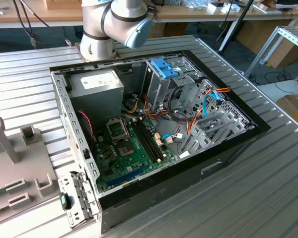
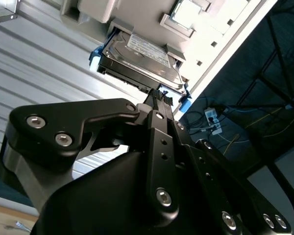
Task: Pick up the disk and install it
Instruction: 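Reach for the disk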
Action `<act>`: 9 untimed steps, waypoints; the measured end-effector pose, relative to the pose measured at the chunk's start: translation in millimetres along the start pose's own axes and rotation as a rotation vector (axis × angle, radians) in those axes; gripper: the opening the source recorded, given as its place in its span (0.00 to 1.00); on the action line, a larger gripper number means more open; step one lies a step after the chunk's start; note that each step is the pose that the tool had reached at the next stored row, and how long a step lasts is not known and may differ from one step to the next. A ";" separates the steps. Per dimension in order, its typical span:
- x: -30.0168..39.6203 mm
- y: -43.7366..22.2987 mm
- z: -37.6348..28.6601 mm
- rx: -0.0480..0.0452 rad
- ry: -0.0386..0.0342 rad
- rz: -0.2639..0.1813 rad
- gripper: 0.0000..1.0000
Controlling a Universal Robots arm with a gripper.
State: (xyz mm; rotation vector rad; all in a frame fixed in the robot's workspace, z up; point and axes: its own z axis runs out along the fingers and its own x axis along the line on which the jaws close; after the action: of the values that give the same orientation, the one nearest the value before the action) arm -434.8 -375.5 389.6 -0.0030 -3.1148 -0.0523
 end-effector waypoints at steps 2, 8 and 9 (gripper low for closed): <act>14.3 3.6 2.0 0.0014 0.0001 0.000 0.11; 20.0 4.3 15.3 0.0018 0.0001 -0.004 0.11; 19.9 4.4 16.2 0.0018 0.0002 -0.004 0.11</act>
State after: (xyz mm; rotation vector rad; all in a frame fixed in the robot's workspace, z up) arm -455.1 -370.6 374.2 0.0034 -3.1147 -0.0496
